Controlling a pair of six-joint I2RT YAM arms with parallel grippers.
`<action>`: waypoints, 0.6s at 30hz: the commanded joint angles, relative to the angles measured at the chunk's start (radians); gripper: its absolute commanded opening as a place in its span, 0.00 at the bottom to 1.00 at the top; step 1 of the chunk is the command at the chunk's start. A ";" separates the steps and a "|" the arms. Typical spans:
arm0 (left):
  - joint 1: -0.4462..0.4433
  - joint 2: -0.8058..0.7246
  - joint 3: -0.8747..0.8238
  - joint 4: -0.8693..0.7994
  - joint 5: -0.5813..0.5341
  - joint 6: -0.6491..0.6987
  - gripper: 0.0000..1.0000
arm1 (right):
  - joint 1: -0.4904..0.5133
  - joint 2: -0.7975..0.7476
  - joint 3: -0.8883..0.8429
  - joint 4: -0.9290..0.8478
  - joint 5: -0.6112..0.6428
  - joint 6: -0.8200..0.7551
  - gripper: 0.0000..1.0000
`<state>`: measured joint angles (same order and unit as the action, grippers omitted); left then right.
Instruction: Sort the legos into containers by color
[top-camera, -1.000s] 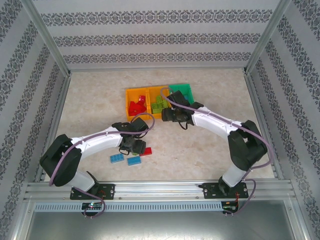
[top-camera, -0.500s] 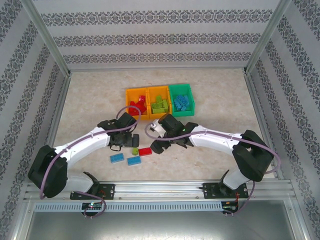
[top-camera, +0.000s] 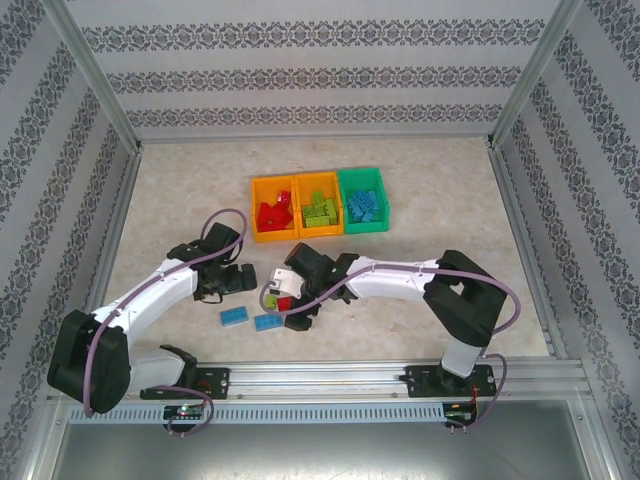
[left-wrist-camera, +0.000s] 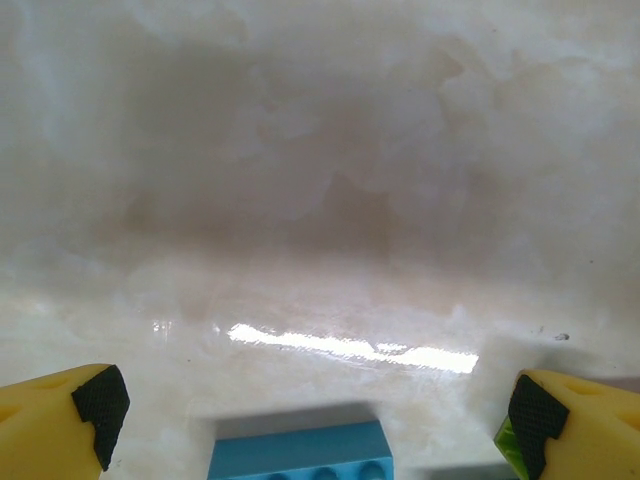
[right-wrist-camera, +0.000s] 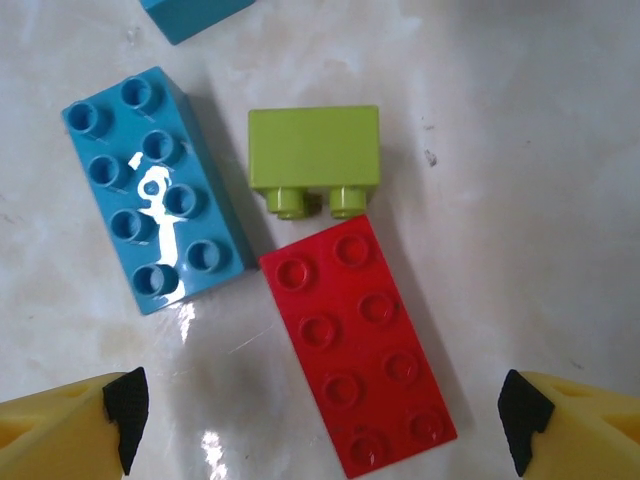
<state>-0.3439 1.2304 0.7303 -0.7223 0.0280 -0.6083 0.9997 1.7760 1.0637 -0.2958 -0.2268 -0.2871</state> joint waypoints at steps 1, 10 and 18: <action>0.028 -0.027 -0.017 -0.024 0.036 -0.005 0.99 | 0.007 0.036 0.043 -0.002 -0.005 -0.053 0.93; 0.036 -0.038 -0.031 -0.024 0.041 -0.004 0.99 | 0.005 0.124 0.090 -0.032 -0.008 -0.084 0.85; 0.039 -0.032 -0.028 -0.018 0.051 0.000 0.99 | -0.020 0.131 0.063 -0.022 0.027 -0.086 0.53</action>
<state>-0.3183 1.2087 0.7105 -0.7219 0.0746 -0.6079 0.9901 1.8961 1.1324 -0.2985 -0.2138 -0.3588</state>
